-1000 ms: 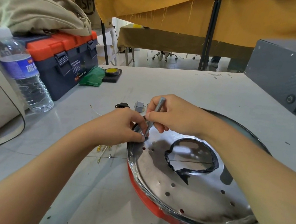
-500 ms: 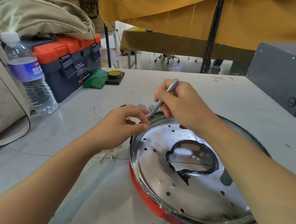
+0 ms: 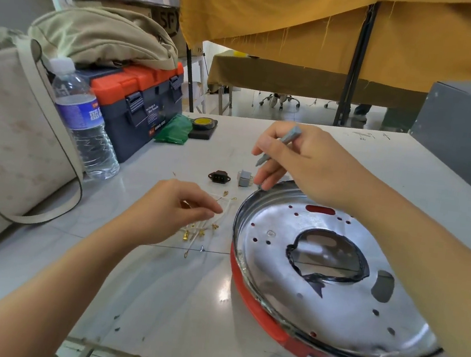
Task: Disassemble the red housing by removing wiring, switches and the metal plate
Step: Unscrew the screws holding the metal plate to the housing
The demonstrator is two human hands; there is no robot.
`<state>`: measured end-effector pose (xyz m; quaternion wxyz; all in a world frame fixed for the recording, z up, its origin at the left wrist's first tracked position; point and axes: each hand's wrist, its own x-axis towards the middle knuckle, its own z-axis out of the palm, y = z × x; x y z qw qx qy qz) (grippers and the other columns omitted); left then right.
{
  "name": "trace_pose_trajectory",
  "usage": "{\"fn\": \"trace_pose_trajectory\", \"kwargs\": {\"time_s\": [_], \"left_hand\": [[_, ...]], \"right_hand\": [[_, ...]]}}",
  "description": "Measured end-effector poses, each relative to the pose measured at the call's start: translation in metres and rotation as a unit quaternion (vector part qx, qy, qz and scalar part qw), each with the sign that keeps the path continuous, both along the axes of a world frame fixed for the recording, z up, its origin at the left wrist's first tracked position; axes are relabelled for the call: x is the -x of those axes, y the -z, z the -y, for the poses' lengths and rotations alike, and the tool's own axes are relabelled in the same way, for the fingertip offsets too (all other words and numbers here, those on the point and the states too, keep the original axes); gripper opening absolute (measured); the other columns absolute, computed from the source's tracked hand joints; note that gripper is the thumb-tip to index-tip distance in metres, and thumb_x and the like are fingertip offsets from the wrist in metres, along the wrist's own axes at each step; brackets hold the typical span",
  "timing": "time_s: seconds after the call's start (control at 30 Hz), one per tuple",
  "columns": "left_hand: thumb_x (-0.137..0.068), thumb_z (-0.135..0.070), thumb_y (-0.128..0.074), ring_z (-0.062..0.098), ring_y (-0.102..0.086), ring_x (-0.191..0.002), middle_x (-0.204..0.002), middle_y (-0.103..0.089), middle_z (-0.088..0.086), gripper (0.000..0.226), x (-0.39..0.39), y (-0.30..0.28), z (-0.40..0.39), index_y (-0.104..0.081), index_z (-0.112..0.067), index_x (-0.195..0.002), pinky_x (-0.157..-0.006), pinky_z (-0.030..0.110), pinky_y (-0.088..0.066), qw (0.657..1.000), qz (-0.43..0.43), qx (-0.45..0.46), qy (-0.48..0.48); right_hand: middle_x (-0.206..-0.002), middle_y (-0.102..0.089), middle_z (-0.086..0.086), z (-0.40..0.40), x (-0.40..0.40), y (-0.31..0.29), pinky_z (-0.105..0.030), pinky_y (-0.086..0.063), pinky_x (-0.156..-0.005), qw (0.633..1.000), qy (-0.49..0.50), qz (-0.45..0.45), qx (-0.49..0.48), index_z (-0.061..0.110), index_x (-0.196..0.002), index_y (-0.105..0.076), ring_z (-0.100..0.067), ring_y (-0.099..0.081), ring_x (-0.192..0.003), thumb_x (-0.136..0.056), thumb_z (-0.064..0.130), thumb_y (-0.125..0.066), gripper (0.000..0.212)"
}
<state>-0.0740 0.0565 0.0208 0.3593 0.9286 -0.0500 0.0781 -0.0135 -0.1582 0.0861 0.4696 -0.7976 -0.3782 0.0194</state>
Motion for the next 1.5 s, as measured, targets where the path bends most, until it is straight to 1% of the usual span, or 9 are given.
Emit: {"fn": "trace_pose_trajectory", "kwargs": {"time_s": [0.3,0.47,0.6,0.97,1.07,1.2,1.34,1.4,1.5], "left_hand": [[-0.084,-0.007,-0.065,-0.004,-0.056,-0.071,-0.078,-0.066,-0.01,0.019,0.005,0.005,0.003,-0.073,-0.02,-0.095,-0.068,0.005,-0.039,0.979,-0.022,-0.178,0.097],[-0.083,-0.003,-0.058,-0.004,-0.054,-0.069,-0.084,-0.068,-0.005,0.019,0.002,0.004,0.007,-0.071,-0.017,-0.088,-0.064,0.002,-0.035,0.968,-0.034,-0.222,0.108],[-0.083,-0.004,-0.057,0.005,-0.054,-0.075,-0.088,-0.065,-0.003,0.023,0.0,0.004,0.008,-0.073,-0.019,-0.088,-0.065,0.008,-0.037,0.956,-0.056,-0.261,0.12],[-0.082,-0.011,-0.065,0.001,-0.053,-0.081,-0.089,-0.061,-0.012,0.017,0.001,0.008,0.001,-0.069,-0.021,-0.095,-0.067,0.003,-0.036,0.967,-0.06,-0.219,0.115],[-0.086,-0.011,-0.062,-0.003,-0.057,-0.084,-0.092,-0.064,-0.014,0.017,-0.002,0.002,0.0,-0.069,-0.024,-0.094,-0.07,0.004,-0.04,0.988,-0.019,-0.14,0.068],[-0.09,-0.022,-0.059,-0.003,-0.061,-0.091,-0.099,-0.066,-0.017,0.014,-0.016,-0.008,0.018,-0.066,-0.026,-0.102,-0.079,0.014,-0.049,0.999,0.013,-0.026,0.034],[-0.09,-0.02,-0.059,0.002,-0.062,-0.095,-0.109,-0.061,-0.017,0.02,-0.034,-0.014,0.043,-0.061,-0.029,-0.108,-0.078,0.017,-0.05,0.998,-0.008,0.015,0.055],[-0.09,-0.016,-0.056,0.01,-0.064,-0.09,-0.112,-0.062,-0.015,0.022,-0.04,-0.014,0.052,-0.065,-0.031,-0.104,-0.08,0.029,-0.054,0.998,-0.034,0.009,0.061],[-0.091,-0.013,-0.052,0.017,-0.064,-0.093,-0.129,-0.059,-0.009,0.029,-0.044,-0.011,0.058,-0.071,-0.032,-0.101,-0.081,0.037,-0.056,0.997,-0.05,-0.027,0.045]], "right_hand": [[-0.084,-0.071,0.006,0.02,0.017,0.02,-0.03,-0.055,-0.079,0.986,0.033,0.056,0.156,0.023,-0.093,-0.062,-0.006,-0.069,-0.077,-0.097,0.035,-0.048,0.019],[-0.086,-0.066,0.014,0.03,0.026,0.035,-0.013,-0.042,-0.072,0.97,0.039,0.085,0.225,0.028,-0.101,-0.062,-0.004,-0.06,-0.083,-0.097,0.038,-0.045,0.02],[-0.073,-0.064,0.003,0.034,0.032,0.045,-0.018,-0.041,-0.07,0.963,0.019,0.091,0.253,0.03,-0.104,-0.06,-0.01,-0.058,-0.076,-0.097,0.039,-0.04,0.022],[-0.068,-0.061,0.0,0.036,0.031,0.048,-0.021,-0.039,-0.065,0.962,0.011,0.101,0.253,0.028,-0.099,-0.06,-0.013,-0.051,-0.069,-0.097,0.037,-0.042,0.02],[-0.074,-0.063,0.002,0.036,0.032,0.047,-0.021,-0.044,-0.068,0.965,0.013,0.088,0.248,0.027,-0.099,-0.061,-0.011,-0.057,-0.072,-0.098,0.036,-0.042,0.021],[-0.09,-0.071,0.006,0.035,0.032,0.04,-0.036,-0.05,-0.085,0.981,0.032,0.036,0.188,0.026,-0.093,-0.062,-0.015,-0.065,-0.091,-0.096,0.034,-0.046,0.018],[-0.088,-0.074,0.008,0.041,0.028,0.032,-0.021,-0.051,-0.08,0.989,0.064,-0.025,0.127,0.027,-0.087,-0.062,0.002,-0.067,-0.085,-0.097,0.029,-0.049,0.017],[-0.087,-0.074,0.009,0.048,0.025,0.031,-0.012,-0.049,-0.071,0.988,0.092,-0.036,0.121,0.027,-0.089,-0.063,0.005,-0.067,-0.081,-0.098,0.025,-0.048,0.017],[-0.084,-0.074,0.011,0.059,0.02,0.032,-0.012,-0.047,-0.071,0.983,0.135,-0.043,0.121,0.027,-0.092,-0.062,0.008,-0.066,-0.079,-0.1,0.018,-0.045,0.021]]}}
